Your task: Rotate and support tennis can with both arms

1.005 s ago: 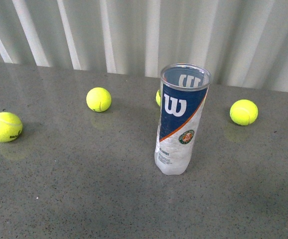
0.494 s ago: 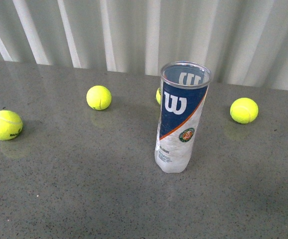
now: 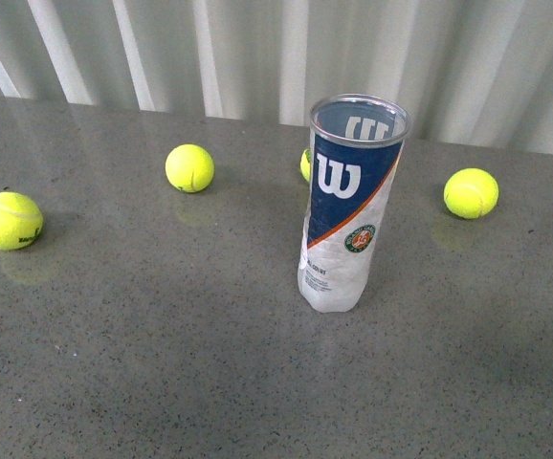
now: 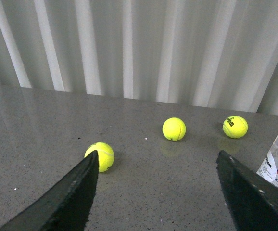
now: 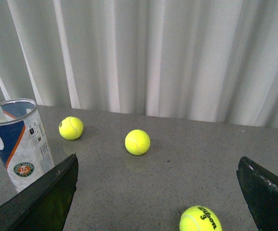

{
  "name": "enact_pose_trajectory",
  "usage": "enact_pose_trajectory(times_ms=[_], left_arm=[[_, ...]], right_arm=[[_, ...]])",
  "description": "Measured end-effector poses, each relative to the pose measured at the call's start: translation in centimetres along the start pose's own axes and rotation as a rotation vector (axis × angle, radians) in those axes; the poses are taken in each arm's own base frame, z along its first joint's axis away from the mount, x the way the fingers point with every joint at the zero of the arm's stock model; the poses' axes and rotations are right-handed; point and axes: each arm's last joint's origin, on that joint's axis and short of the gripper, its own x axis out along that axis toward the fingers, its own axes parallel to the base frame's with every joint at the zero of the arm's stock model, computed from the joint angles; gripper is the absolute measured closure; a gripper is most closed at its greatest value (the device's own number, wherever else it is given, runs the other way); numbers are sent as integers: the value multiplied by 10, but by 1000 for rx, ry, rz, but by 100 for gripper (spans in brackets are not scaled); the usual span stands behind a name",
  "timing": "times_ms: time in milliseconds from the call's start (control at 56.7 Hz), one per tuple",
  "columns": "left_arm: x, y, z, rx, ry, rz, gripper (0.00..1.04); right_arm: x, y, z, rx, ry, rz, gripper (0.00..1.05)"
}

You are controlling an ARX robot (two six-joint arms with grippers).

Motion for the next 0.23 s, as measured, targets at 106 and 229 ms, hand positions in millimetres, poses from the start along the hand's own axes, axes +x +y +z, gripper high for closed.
enact_pose_trajectory(times_ms=[106,229], left_arm=[[0,0,0,0,0,0,7],[0,0,0,0,0,0,7]], right_arm=[[0,0,0,0,0,0,7],[0,0,0,0,0,0,7]])
